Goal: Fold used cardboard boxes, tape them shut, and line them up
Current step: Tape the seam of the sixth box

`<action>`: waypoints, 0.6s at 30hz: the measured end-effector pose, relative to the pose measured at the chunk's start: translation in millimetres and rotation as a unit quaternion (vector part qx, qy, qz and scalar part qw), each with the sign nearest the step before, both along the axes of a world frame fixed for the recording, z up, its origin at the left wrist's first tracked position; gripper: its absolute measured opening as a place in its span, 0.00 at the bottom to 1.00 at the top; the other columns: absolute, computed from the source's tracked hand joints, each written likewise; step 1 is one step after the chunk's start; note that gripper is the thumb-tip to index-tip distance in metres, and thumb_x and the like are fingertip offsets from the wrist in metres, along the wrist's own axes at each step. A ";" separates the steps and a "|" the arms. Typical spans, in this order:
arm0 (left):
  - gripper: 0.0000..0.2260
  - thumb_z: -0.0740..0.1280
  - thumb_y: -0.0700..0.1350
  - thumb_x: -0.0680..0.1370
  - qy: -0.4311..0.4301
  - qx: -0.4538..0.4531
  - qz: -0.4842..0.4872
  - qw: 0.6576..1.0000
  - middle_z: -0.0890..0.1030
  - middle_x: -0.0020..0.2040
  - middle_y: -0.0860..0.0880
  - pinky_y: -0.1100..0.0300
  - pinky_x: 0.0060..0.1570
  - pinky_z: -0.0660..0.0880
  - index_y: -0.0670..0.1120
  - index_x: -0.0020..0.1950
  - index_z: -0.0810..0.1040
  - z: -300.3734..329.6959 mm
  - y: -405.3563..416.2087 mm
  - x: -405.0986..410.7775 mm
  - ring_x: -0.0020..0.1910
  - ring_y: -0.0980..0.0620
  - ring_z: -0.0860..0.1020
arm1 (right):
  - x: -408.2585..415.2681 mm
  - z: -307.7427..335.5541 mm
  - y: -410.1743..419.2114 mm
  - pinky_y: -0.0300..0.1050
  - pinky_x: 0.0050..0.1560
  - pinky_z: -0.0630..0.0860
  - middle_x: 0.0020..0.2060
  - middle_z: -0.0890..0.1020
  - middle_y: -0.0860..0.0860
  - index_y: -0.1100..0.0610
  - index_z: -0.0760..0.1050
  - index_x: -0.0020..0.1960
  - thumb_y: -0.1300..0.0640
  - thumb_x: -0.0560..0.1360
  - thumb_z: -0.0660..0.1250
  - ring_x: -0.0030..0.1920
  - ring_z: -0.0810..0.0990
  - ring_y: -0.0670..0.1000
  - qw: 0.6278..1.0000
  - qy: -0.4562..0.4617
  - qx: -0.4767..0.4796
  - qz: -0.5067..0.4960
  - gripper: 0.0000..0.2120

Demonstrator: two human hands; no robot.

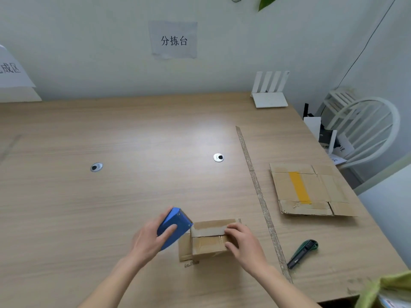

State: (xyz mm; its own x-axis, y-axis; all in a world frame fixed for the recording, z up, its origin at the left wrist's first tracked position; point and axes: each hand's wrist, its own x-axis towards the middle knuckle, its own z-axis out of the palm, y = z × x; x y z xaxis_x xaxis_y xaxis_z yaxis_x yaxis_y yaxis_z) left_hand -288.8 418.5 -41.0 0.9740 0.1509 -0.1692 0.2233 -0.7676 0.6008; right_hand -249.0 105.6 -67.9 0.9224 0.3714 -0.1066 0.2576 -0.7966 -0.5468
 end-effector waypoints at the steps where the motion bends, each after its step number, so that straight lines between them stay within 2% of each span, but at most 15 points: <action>1: 0.23 0.63 0.62 0.79 -0.005 -0.012 -0.025 1.000 0.78 0.54 0.68 0.58 0.47 0.76 0.74 0.72 0.60 13.8 -7.7 3.7 0.51 0.63 0.77 | 0.9 3.4 0.4 0.29 0.61 0.64 0.61 0.76 0.40 0.50 0.78 0.66 0.53 0.77 0.71 0.62 0.74 0.43 1.000 0.011 0.000 0.001 0.18; 6: 0.24 0.60 0.66 0.76 0.022 -0.016 -0.151 0.988 0.76 0.60 0.70 0.57 0.54 0.76 0.75 0.72 0.60 55.1 -54.4 17.0 0.55 0.64 0.76 | 8.9 28.5 -1.9 0.38 0.62 0.71 0.59 0.78 0.39 0.42 0.72 0.71 0.50 0.80 0.63 0.61 0.76 0.40 0.990 0.113 0.076 -0.034 0.19; 8: 0.24 0.60 0.65 0.77 0.029 -0.007 -0.169 0.985 0.75 0.61 0.71 0.60 0.54 0.75 0.75 0.72 0.60 60.5 -67.7 18.9 0.55 0.66 0.74 | 15.5 36.1 -7.7 0.40 0.65 0.71 0.60 0.79 0.39 0.38 0.72 0.68 0.50 0.81 0.61 0.62 0.76 0.39 0.977 0.179 0.108 -0.035 0.17; 10: 0.24 0.60 0.64 0.78 0.035 0.008 -0.177 0.983 0.75 0.62 0.70 0.64 0.52 0.73 0.75 0.72 0.59 64.0 -76.9 19.5 0.56 0.66 0.74 | 22.7 40.1 -11.1 0.41 0.68 0.70 0.61 0.79 0.35 0.35 0.75 0.62 0.50 0.82 0.59 0.64 0.75 0.37 0.963 0.234 0.135 -0.029 0.14; 12: 0.23 0.59 0.65 0.78 0.045 0.027 -0.190 0.980 0.75 0.62 0.69 0.66 0.50 0.72 0.76 0.72 0.58 65.0 -83.3 22.1 0.55 0.64 0.74 | 28.6 43.1 -10.7 0.40 0.70 0.68 0.61 0.79 0.33 0.36 0.79 0.58 0.52 0.80 0.60 0.65 0.74 0.36 0.941 0.283 0.180 -0.035 0.14; 14: 0.23 0.58 0.66 0.78 0.057 0.036 -0.199 0.978 0.75 0.62 0.68 0.66 0.49 0.72 0.77 0.72 0.57 66.2 -87.1 25.9 0.55 0.63 0.75 | 32.0 45.4 -10.0 0.41 0.70 0.69 0.61 0.81 0.37 0.39 0.82 0.56 0.55 0.80 0.61 0.65 0.76 0.38 0.919 0.320 0.226 -0.054 0.15; 18: 0.23 0.56 0.69 0.76 0.068 0.059 -0.213 0.973 0.76 0.62 0.67 0.63 0.50 0.73 0.79 0.71 0.56 64.0 -90.9 29.1 0.55 0.62 0.75 | 30.8 44.3 -16.7 0.34 0.62 0.73 0.59 0.84 0.42 0.49 0.83 0.61 0.57 0.82 0.64 0.61 0.80 0.40 0.890 0.350 0.286 -0.062 0.12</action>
